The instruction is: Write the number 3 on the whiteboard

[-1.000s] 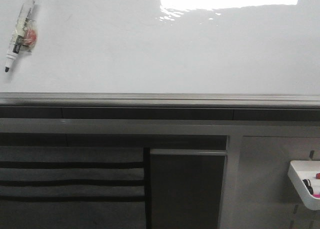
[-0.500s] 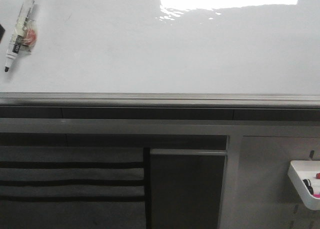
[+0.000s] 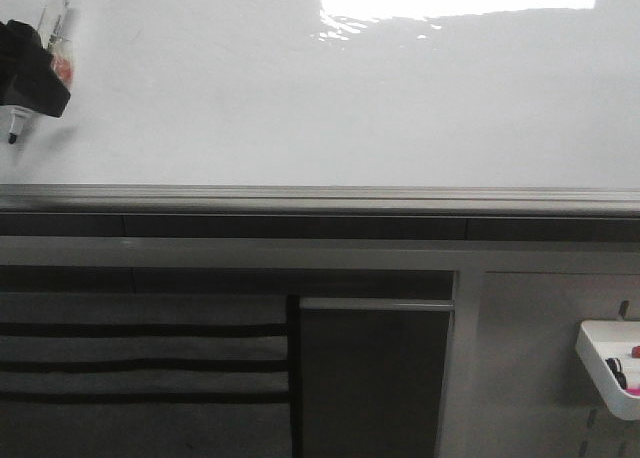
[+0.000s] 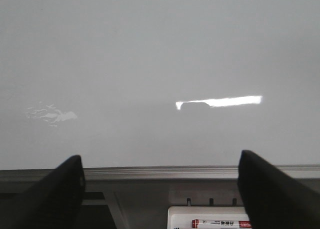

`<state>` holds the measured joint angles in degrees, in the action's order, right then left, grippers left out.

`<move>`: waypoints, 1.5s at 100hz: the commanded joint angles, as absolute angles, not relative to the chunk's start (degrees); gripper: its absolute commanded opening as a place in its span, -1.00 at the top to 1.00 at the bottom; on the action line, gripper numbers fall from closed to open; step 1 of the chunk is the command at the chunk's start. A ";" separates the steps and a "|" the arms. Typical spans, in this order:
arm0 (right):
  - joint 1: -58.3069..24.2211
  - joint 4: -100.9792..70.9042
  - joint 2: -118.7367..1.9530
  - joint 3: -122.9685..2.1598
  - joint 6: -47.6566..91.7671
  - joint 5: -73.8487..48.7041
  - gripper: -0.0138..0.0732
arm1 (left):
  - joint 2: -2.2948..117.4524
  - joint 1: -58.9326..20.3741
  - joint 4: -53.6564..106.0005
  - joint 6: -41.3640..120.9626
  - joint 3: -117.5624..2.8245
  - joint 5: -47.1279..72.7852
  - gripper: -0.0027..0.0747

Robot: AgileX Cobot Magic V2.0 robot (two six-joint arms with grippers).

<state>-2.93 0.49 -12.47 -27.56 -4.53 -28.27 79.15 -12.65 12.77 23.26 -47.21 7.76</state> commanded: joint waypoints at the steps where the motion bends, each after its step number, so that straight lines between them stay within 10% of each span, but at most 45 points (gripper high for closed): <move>1: -2.55 0.60 -13.54 -29.13 -4.05 -24.07 -0.61 | 78.27 -13.00 12.99 23.20 -49.19 2.58 -0.09; 44: -2.55 0.60 -13.54 -29.13 -4.05 -24.19 -0.61 | 78.55 -13.00 12.99 23.20 -49.19 1.56 0.50; 120: -2.55 -1.19 -13.54 -30.24 -4.05 -25.62 -0.61 | 78.72 -13.00 10.89 23.20 -49.19 2.66 0.92; 150: -5.47 -11.13 -22.98 -39.84 6.01 -39.05 -0.61 | 71.16 -14.33 10.52 27.61 -55.20 26.64 0.98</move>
<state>-4.26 -6.25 -18.45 -35.47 0.00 -38.86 74.99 -13.04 10.41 24.80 -50.84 20.31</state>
